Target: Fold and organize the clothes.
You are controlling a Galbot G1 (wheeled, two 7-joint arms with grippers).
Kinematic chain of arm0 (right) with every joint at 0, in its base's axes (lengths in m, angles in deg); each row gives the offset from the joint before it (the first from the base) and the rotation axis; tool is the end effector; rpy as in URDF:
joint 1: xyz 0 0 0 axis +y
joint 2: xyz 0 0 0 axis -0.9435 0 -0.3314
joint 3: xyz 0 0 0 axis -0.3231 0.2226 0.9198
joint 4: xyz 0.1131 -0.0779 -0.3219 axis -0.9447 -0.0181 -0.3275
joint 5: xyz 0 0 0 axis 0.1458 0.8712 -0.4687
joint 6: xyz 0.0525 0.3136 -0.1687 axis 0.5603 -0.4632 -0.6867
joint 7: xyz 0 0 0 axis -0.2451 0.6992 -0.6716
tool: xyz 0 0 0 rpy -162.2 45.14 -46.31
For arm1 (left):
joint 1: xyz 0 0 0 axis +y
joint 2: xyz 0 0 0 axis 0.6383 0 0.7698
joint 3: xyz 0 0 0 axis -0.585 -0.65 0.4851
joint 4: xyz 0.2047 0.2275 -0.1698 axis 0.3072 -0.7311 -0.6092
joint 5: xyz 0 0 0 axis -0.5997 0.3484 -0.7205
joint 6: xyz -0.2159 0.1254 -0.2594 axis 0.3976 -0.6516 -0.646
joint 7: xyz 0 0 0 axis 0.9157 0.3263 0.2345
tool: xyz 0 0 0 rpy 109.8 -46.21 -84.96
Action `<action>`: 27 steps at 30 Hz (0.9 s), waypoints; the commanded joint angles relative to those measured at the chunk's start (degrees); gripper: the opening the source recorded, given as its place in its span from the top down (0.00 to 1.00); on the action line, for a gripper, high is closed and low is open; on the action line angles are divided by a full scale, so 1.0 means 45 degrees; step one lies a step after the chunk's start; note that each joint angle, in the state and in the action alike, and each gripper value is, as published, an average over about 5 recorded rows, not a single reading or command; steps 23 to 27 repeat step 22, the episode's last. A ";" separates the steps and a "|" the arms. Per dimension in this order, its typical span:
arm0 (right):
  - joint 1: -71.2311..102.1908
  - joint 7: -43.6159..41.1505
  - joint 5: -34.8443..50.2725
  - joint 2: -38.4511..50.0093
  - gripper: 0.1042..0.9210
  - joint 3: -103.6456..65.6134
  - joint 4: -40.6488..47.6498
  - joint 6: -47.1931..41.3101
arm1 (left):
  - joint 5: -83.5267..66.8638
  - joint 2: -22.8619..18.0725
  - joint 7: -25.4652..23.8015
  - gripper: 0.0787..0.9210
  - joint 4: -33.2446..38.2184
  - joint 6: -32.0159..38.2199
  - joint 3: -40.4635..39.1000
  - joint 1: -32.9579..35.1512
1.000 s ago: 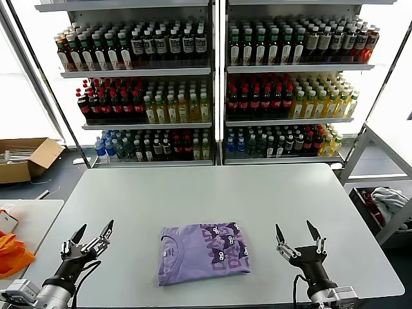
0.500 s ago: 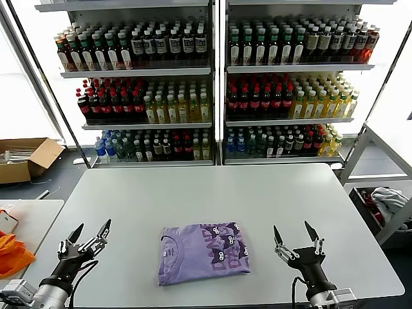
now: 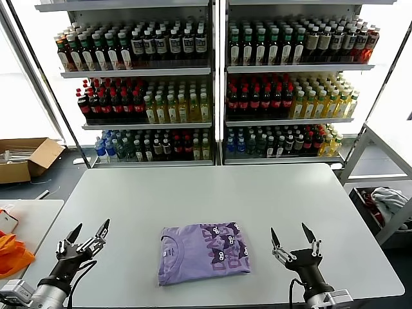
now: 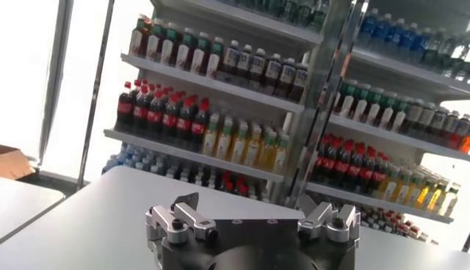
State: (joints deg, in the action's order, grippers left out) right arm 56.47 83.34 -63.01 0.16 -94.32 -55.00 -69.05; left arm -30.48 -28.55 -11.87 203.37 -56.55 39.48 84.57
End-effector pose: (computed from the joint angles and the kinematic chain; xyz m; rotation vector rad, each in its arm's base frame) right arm 0.1524 -0.0440 -0.2647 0.1841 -3.0450 0.0731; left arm 0.1580 0.1420 -0.2397 -0.0959 -2.9467 0.4358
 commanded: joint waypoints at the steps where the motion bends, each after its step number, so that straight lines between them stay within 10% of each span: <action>1: 0.0001 0.0180 -0.0027 0.0029 0.12 0.0042 -0.0053 -0.0181 | -0.0008 -0.0021 -0.0009 0.12 0.0029 -0.0012 0.0018 0.0010; 27: 0.0327 -0.0053 -0.0170 0.0128 0.12 -0.0279 -0.0275 -0.0200 | 0.0003 -0.0134 0.0042 0.12 0.0137 -0.0004 0.0027 0.0134</action>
